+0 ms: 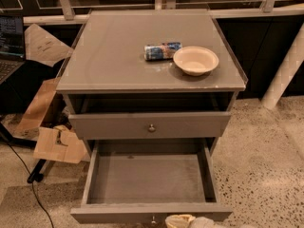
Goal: Close middle drawer
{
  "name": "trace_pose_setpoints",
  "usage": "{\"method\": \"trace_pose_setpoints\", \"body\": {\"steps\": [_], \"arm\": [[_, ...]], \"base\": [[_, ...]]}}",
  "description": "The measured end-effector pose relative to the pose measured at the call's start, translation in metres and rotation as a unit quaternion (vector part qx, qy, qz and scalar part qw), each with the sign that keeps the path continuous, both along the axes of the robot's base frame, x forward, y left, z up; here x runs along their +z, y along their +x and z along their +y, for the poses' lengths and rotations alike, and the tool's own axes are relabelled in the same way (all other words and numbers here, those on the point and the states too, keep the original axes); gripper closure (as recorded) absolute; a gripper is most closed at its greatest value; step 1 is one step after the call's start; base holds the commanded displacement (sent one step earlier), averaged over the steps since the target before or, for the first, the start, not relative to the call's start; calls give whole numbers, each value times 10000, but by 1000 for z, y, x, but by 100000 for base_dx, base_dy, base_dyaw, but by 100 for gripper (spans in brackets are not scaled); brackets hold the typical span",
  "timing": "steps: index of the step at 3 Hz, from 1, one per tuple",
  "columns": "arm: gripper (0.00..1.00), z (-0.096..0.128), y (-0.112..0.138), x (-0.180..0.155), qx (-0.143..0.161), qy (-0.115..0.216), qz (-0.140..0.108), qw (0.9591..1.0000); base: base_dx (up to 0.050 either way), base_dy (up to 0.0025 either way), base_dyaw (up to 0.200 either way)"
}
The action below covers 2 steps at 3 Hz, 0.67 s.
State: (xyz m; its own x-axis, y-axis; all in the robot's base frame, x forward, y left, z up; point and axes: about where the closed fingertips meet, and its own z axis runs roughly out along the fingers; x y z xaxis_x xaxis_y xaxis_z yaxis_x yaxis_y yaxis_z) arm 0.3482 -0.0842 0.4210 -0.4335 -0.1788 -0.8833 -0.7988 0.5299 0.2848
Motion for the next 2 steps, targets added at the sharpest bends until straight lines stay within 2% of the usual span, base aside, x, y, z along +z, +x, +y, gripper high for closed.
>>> {"method": "trace_pose_setpoints", "body": {"steps": [1, 2], "arm": [[100, -3, 1, -12, -219, -17, 87, 9997], [100, -1, 25, -16, -406, -23, 9, 9992]], "base": [[0, 0, 0], [0, 0, 0]]}}
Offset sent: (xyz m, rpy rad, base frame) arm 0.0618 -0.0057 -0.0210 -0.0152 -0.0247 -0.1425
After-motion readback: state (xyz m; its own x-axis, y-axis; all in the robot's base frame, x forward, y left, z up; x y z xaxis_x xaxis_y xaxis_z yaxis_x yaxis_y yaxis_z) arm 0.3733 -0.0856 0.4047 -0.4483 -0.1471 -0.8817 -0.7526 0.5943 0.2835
